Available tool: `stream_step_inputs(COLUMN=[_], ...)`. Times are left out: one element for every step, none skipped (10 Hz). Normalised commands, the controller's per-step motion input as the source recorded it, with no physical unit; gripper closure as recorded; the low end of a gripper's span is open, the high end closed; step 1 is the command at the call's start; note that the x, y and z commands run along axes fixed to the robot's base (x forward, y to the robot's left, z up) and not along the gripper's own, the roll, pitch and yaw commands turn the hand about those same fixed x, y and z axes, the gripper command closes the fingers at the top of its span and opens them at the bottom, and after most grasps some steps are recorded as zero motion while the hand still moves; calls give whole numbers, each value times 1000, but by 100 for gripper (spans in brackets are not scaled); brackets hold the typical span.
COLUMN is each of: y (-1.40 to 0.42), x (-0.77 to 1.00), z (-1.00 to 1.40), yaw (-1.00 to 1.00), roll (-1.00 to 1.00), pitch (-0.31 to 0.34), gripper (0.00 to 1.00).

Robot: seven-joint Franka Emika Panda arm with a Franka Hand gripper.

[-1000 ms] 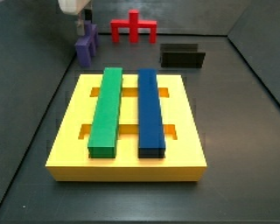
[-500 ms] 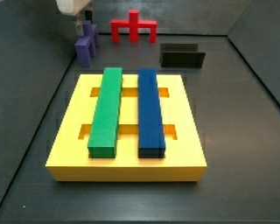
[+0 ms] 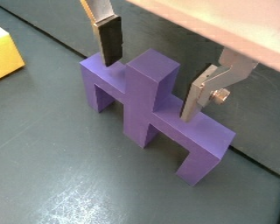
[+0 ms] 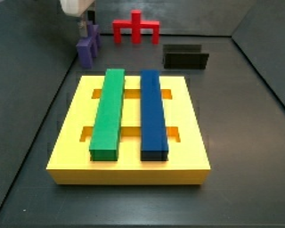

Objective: Pick up the purple object. Move up. Move to above the board. Insert the purple object.
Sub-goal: Pick up the purple object.

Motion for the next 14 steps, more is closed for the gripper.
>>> stream_step_inputs(y=[0,11,37,51,14,23,17,0,0,0,0,0,0,0], x=[0,0,0,-17,0,0,0,0,0,0,0,0,0,0], z=[-166,-151,-137,-191,-171,-149,-49,0,0,0,0,0,0,0], yaw=[17,0,3,17,17,3,0,0,0,0,0,0,0,0], roll=[0,0,-3,-1,-17,-19,0,0,0,0,0,0,0,0], pitch=[-1,0,-1,-10,-19,-11,0,0,0,0,0,0,0,0], gripper=[0,0,0,0,0,0,0,0,100,100,100,100,100,100])
